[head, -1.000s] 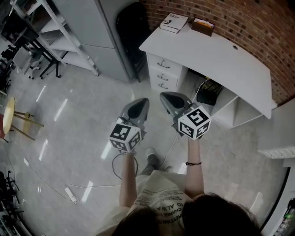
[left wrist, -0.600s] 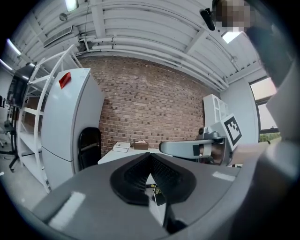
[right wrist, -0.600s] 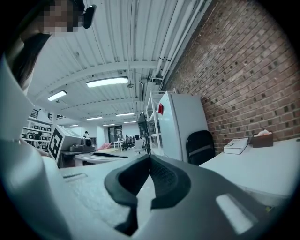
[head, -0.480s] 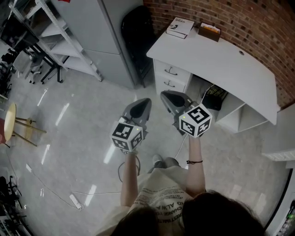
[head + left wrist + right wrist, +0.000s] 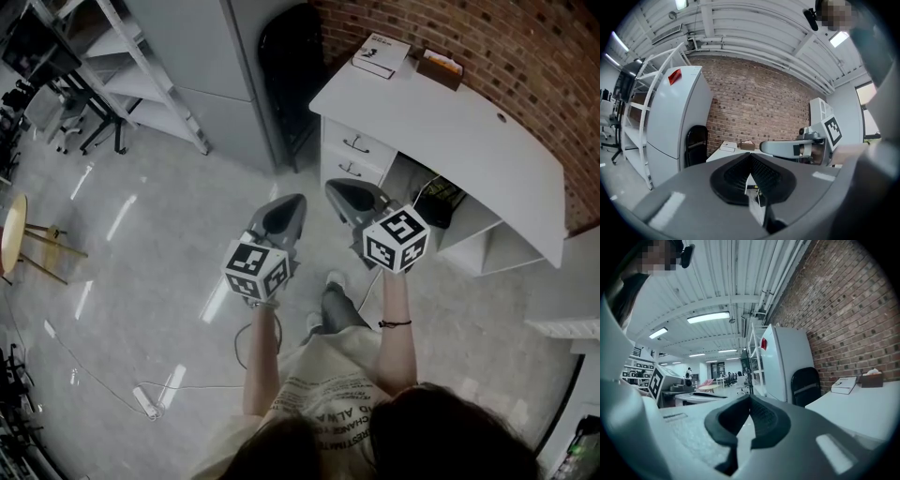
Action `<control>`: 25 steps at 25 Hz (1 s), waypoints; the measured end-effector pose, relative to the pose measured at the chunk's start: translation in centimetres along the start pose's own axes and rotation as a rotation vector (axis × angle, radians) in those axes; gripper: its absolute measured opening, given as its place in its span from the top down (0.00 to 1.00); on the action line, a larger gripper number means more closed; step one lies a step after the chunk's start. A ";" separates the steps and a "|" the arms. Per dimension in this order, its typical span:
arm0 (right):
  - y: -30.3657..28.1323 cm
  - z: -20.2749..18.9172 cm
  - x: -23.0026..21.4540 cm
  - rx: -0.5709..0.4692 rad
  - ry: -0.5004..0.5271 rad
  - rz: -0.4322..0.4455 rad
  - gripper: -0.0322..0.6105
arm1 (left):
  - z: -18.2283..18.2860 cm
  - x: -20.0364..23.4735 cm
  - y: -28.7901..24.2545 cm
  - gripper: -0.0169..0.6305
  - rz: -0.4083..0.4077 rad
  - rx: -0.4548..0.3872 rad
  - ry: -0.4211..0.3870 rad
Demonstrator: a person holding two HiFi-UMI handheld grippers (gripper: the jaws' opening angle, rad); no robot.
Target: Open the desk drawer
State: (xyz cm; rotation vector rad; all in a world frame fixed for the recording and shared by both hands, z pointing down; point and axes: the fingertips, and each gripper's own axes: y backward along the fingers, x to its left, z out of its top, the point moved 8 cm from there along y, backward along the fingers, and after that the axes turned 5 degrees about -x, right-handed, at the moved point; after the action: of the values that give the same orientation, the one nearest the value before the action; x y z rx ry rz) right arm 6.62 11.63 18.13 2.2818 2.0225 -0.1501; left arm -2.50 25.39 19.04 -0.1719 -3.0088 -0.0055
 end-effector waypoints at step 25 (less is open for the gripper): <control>-8.0 0.4 -19.8 0.035 -0.081 -0.147 0.95 | -1.2 9.9 -19.6 0.97 -0.052 0.071 0.038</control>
State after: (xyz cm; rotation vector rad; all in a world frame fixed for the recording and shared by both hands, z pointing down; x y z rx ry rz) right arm -3.73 -6.98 20.34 2.1082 2.1620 -0.2859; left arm -14.35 7.05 21.58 -0.0854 -2.9697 0.0912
